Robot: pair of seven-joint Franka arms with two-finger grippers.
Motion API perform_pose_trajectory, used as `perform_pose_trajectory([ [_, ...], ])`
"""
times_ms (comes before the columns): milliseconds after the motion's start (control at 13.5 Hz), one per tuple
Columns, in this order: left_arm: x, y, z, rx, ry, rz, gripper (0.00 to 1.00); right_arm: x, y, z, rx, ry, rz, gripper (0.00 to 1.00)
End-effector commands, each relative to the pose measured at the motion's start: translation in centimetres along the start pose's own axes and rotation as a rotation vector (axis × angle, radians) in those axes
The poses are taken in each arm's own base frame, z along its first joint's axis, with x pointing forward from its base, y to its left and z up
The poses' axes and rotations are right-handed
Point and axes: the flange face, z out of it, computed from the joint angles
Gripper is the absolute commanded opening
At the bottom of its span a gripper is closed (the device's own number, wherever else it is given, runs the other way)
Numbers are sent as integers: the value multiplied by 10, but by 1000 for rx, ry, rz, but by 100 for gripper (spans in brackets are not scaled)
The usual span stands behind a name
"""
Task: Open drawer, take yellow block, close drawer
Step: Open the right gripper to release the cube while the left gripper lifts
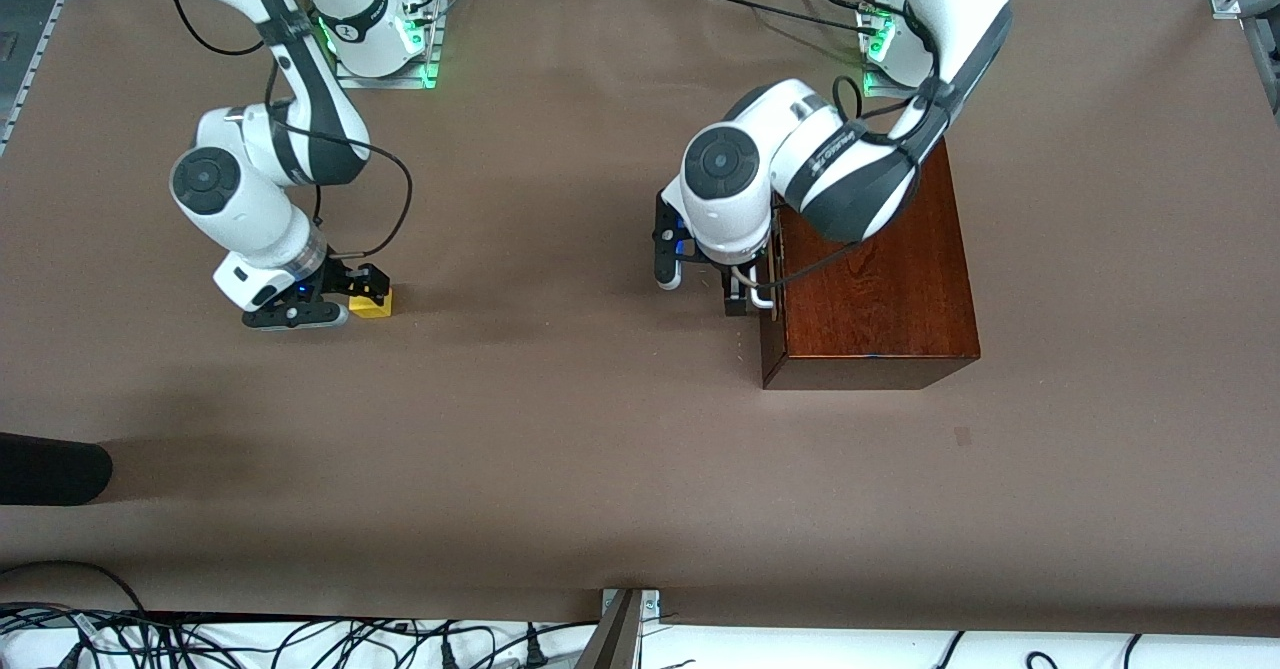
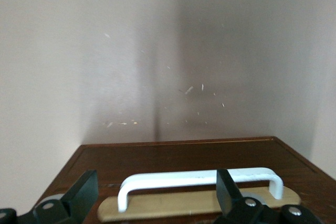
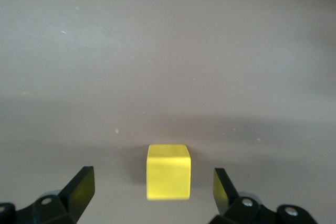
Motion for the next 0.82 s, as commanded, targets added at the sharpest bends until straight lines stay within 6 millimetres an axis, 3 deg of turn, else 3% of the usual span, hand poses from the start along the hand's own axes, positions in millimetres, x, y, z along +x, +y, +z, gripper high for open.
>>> perform_pose_trajectory([
  [0,-38,-5,-60,60,34,-83,100,20,-8,-74,6,-45,-16,100],
  [223,-119,-43,-106,124,57,-164,100,37,-18,-144,9,-55,-53,100],
  [371,-170,-66,-127,106,39,-179,100,41,-15,-177,16,-49,-114,100],
  [519,-213,-82,-139,111,38,-239,100,30,-4,-203,24,-70,-137,100],
  [594,-244,-94,-143,112,58,-301,100,24,-1,-214,27,-70,-149,100],
  [668,-269,-105,-140,110,65,-344,100,20,1,-220,29,-75,-160,100],
  [742,-279,-110,-139,113,62,-362,100,19,11,-225,30,-76,-165,100],
])
